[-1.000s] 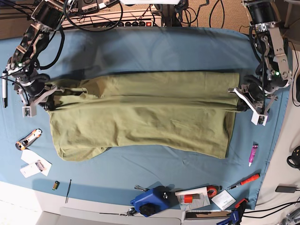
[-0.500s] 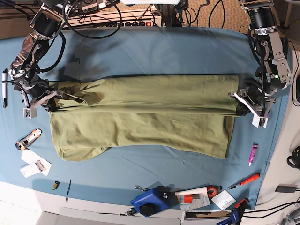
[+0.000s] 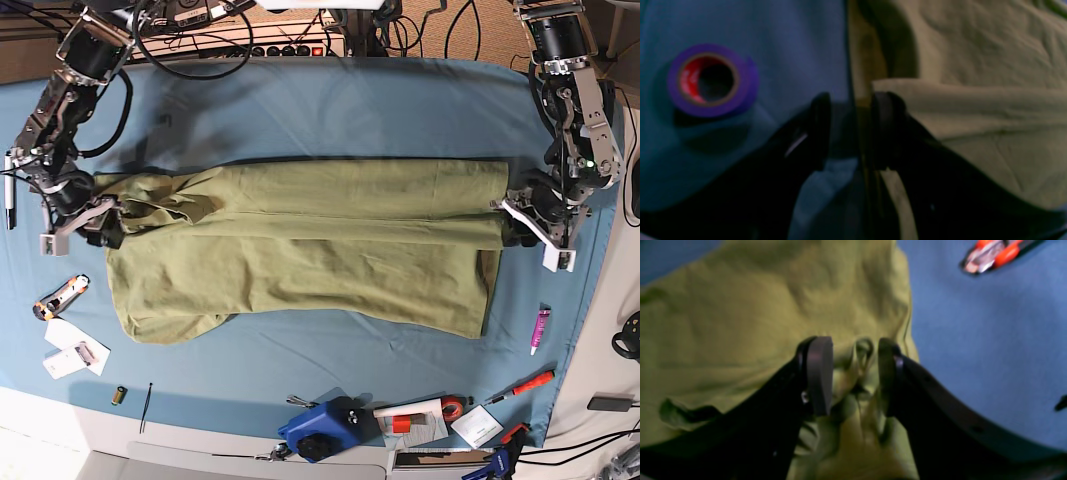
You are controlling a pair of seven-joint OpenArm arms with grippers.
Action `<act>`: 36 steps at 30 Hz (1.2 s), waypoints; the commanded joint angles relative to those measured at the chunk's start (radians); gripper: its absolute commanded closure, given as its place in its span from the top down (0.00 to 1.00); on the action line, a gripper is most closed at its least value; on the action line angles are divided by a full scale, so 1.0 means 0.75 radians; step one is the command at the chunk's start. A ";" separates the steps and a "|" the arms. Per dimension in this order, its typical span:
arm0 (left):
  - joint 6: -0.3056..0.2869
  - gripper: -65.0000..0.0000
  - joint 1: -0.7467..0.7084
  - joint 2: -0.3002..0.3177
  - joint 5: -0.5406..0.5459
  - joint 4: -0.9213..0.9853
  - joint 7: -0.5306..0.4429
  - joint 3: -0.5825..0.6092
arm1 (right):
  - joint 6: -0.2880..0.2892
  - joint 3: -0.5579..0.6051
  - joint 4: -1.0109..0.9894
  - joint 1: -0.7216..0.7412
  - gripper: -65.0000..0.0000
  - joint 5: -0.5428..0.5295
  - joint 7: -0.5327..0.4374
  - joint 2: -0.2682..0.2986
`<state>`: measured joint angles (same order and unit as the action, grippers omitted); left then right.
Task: Layout the t-shirt on the table in an organized manner, then fold the t-shirt properly
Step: 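Release the folded edge and raise both grippers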
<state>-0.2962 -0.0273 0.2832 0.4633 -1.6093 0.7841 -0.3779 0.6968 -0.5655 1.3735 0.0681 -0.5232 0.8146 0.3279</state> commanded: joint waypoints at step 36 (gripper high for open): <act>-0.025 0.33 -0.592 0.014 0.294 -0.714 0.261 -0.686 | 0.002 -0.528 0.296 -0.421 0.35 -0.523 0.435 -0.007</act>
<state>-0.3138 -0.4686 0.2829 0.6651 -2.1284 1.0023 -0.8860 0.6968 -0.9569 1.5822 -0.2543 -0.8967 1.1645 0.2974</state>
